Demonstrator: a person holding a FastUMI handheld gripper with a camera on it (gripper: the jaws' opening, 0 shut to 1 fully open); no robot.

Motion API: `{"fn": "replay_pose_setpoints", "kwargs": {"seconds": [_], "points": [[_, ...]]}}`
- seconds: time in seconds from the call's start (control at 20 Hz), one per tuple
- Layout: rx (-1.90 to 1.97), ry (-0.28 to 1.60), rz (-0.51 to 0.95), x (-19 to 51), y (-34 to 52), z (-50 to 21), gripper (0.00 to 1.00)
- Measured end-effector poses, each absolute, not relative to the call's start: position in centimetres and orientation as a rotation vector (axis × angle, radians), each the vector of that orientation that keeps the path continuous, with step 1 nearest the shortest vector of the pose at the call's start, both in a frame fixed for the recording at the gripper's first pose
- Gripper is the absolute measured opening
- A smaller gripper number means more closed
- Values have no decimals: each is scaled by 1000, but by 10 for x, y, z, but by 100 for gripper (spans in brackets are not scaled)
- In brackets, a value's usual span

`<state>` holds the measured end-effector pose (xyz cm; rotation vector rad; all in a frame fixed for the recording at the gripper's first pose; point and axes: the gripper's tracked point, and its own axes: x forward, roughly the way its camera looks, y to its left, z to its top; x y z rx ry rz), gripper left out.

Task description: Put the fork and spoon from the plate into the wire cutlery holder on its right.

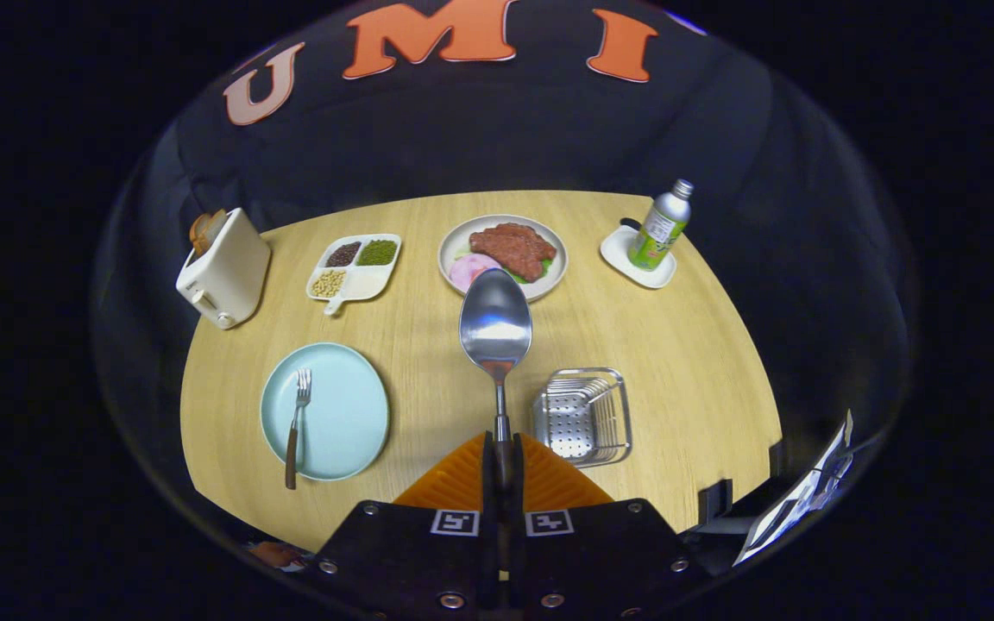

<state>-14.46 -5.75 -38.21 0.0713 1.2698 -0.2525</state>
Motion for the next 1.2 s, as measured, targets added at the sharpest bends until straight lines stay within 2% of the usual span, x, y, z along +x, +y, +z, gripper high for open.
{"fn": "replay_pose_setpoints", "kwargs": {"seconds": [0.4, 0.6, 0.95, 1.2], "points": [[64, 1349, -341, -191, -109, -392, 5], [66, 1385, -327, -203, -108, -402, 6], [88, 1359, -328, -192, -117, -405, 8], [25, 1220, -331, -155, -134, -381, 13]]}}
